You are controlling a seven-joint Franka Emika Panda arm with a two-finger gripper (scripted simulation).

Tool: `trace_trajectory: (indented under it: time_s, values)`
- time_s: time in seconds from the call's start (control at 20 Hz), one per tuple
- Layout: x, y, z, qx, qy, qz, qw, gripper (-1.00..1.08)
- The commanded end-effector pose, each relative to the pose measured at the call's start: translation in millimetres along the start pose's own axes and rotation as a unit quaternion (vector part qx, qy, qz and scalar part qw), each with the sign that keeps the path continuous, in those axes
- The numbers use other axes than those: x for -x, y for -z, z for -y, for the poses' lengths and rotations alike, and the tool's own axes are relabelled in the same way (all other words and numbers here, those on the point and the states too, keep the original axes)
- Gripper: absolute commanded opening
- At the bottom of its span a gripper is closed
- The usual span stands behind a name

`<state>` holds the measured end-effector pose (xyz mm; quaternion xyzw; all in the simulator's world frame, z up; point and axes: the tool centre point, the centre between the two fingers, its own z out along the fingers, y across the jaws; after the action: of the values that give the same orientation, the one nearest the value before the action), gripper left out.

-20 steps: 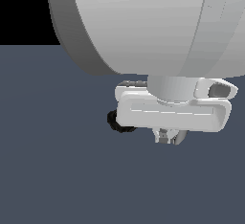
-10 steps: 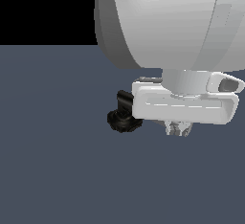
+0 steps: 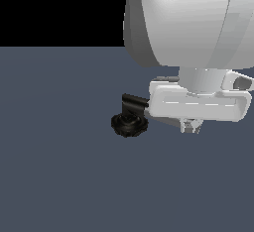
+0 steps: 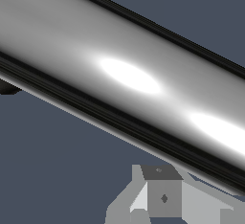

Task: Turn on the faucet by rotating a designated handle.

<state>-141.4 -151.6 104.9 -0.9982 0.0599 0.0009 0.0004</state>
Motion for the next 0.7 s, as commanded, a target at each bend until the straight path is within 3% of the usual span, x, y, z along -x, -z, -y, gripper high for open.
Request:
trace_trajectory:
  time_s: [0.0,0.65]
  values:
    - [-11,-1,-4,0.001,0.005,-0.002,1.0000,-1.00]
    - [-47,-1,-38,0.000,0.002,-0.001,1.0000,-1.00]
